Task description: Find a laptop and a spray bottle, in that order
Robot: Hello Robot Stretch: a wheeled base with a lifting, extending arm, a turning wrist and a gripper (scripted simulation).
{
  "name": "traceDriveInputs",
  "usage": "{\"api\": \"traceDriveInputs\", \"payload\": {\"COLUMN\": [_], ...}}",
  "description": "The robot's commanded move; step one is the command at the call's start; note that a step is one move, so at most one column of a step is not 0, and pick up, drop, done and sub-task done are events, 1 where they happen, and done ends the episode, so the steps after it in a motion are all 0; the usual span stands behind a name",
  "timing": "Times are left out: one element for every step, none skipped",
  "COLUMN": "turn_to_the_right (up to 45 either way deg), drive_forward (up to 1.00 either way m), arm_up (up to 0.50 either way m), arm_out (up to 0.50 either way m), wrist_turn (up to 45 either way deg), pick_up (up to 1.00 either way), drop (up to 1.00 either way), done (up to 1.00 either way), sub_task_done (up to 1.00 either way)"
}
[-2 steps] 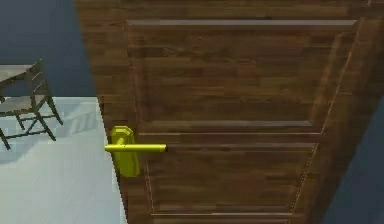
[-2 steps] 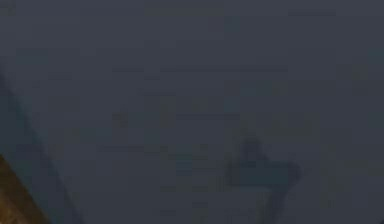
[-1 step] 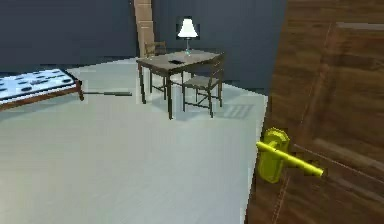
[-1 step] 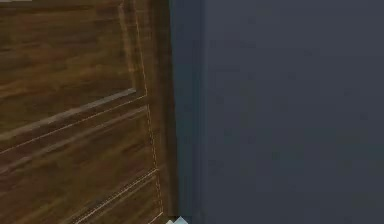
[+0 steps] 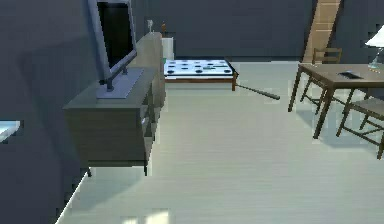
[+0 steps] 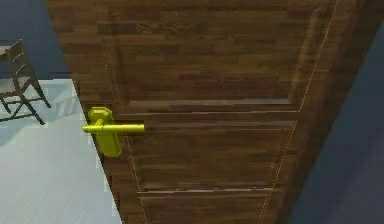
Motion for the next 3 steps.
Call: {"api": "traceDriveInputs", "payload": {"turn_to_the_right": [0.0,45.0,18.0], "drive_forward": [0.60,0.00,0.00], "arm_up": [0.00,0.00,0.00], "arm_out": [0.00,0.00,0.00], "wrist_turn": [0.0,0.0,0.0], "pick_up": [0.00,0.00,0.00], "drop": [0.00,0.00,0.00], "done": [0.00,0.00,0.00], "sub_task_done": [0.00,0.00,0.00]}}
